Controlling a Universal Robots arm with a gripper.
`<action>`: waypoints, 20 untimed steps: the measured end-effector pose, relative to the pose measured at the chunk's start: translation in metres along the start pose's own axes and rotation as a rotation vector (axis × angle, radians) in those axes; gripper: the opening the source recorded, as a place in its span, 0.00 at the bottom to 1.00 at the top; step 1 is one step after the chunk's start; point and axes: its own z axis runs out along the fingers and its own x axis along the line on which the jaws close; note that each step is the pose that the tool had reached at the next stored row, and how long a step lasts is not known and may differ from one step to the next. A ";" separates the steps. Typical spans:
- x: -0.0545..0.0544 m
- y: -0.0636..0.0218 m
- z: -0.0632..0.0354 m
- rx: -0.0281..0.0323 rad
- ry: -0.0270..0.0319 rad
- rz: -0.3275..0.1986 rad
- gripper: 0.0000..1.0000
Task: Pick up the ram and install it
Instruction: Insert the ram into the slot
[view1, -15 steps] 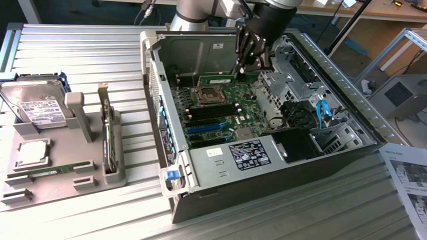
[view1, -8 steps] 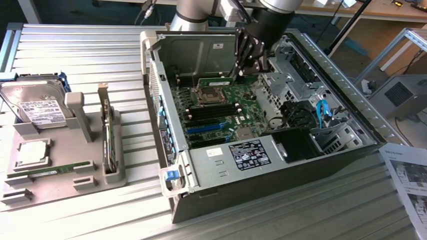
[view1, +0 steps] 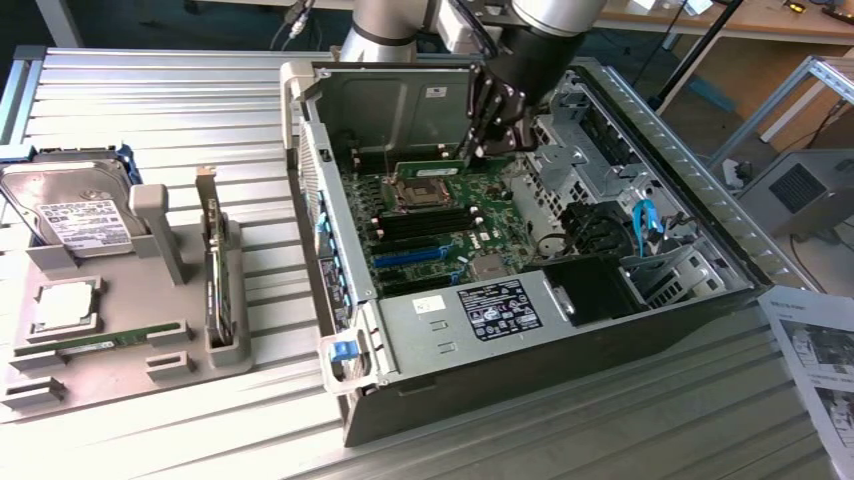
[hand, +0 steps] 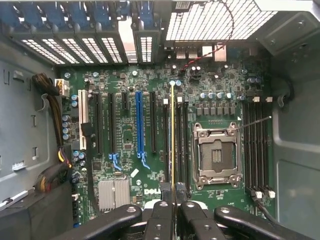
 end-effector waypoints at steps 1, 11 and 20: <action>0.000 0.0000 0.0007 0.0000 0.0001 0.000 0.12; 0.001 -0.0004 0.0119 0.0000 0.0000 0.000 0.12; 0.001 -0.0013 0.0222 0.0000 0.0000 0.000 0.12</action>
